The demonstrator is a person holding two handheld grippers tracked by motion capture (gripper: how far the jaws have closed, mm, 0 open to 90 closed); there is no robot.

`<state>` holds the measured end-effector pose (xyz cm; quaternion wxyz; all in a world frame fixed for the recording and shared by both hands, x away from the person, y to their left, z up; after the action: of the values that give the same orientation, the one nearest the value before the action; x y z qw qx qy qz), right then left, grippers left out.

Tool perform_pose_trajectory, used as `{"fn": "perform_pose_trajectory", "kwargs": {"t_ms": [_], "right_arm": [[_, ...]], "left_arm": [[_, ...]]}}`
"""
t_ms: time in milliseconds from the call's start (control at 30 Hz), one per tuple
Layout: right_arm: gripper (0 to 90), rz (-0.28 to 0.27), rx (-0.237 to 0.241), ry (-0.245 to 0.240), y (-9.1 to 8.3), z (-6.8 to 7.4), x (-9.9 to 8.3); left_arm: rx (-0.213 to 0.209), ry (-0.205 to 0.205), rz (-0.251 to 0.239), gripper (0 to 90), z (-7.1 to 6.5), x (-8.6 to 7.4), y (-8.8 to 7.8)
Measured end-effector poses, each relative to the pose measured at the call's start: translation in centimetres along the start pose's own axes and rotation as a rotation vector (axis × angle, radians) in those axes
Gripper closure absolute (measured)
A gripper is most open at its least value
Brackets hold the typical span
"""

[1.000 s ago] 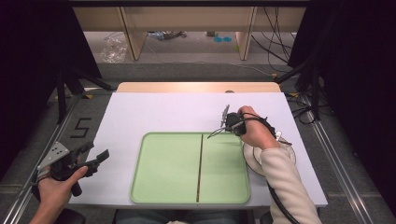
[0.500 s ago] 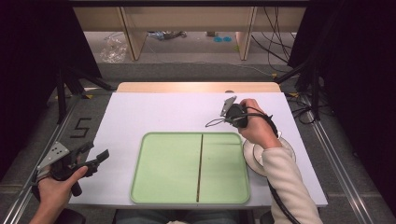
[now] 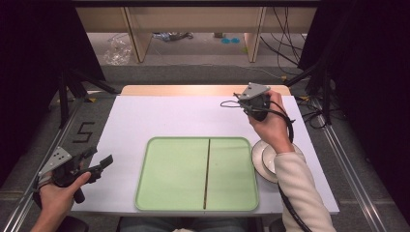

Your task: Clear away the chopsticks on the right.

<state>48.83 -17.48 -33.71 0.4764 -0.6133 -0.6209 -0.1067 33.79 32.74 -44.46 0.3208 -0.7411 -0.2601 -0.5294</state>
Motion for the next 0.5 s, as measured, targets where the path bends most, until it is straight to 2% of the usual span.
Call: {"fn": "perform_pose_trajectory", "kwargs": {"t_ms": [200, 233, 300, 333, 367, 433, 500], "right_arm": [[87.5, -0.069, -0.016, 0.177, -1.3, -1.2, 0.6], [87.5, -0.092, -0.032, 0.198, -1.5, -1.4, 0.7], [87.5, -0.12, -0.032, 0.243, -1.9, -1.6, 0.9], [87.5, -0.119, -0.016, 0.258, -2.1, -1.7, 1.0], [87.5, -0.141, -0.014, 0.281, -2.3, -1.8, 1.1], [87.5, -0.138, 0.005, 0.312, -2.5, -2.0, 1.2], [87.5, -0.153, -0.003, 0.342, -2.5, -2.0, 1.3]], "left_arm": [[0.0, 0.0, 0.001, 22.5, 0.0, 0.0, 0.0], [0.0, 0.0, 0.001, 22.5, 0.0, 0.0, 0.0], [0.0, 0.0, 0.001, 22.5, 0.0, 0.0, 0.0], [0.0, 0.0, 0.001, 22.5, 0.0, 0.0, 0.0], [0.0, 0.0, 0.001, 22.5, 0.0, 0.0, 0.0], [0.0, 0.0, 0.002, 22.5, 0.0, 0.0, 0.0], [0.0, -0.001, -0.001, 22.5, 0.0, 0.0, 0.0]]}}
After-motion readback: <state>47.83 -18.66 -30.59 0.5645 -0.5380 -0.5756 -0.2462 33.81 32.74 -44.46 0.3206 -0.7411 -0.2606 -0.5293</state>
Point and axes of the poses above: each handheld gripper's, and its own axes: y roughly forward along the jaws, x roughly out of its top, z roughly to its left, the point moved 2 cm from there along y, roughly forward along the jaws, and after that the axes turned 11 degrees about -x, right-handed, at the moved point
